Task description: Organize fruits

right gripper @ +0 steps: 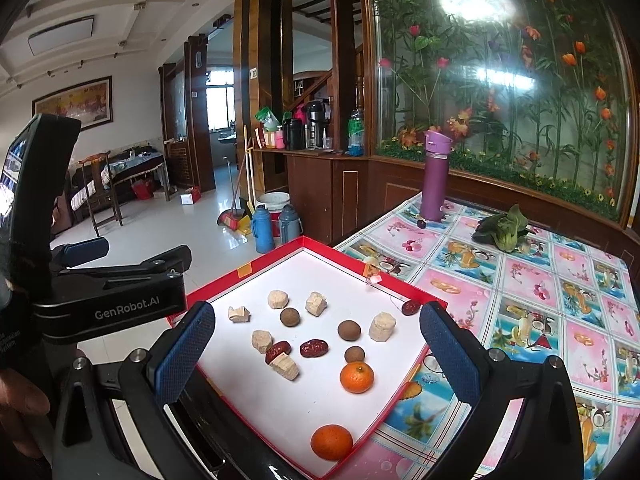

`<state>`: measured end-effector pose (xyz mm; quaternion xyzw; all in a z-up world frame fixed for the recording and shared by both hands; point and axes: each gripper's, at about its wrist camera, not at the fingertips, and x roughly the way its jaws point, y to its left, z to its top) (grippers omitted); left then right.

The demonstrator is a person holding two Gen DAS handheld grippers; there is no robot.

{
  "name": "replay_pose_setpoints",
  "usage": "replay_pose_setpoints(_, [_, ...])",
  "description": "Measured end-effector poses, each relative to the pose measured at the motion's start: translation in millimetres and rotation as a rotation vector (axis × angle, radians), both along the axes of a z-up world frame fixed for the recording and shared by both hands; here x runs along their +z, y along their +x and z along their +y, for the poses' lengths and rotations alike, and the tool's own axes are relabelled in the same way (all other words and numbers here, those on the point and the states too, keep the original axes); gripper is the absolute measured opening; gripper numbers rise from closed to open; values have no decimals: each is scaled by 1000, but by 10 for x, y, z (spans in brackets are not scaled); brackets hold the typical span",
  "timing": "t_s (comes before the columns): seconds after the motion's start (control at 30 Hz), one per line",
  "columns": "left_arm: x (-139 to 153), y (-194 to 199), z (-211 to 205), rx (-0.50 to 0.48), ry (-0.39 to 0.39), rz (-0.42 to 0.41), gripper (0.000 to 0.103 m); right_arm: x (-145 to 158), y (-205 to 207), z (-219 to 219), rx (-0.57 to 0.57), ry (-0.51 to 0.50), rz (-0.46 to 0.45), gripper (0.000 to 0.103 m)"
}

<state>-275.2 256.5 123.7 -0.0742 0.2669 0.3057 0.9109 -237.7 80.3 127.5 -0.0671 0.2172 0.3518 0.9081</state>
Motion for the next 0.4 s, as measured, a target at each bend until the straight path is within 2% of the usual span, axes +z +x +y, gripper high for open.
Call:
replay_pose_setpoints(0.3, [105,99,-127,-35,39,11,103,-9,61,-29,-5,25,15,102])
replay_pose_setpoints(0.4, [141,156,-234,-58,75,20,103,-5,97,-84,-17,45,32,102])
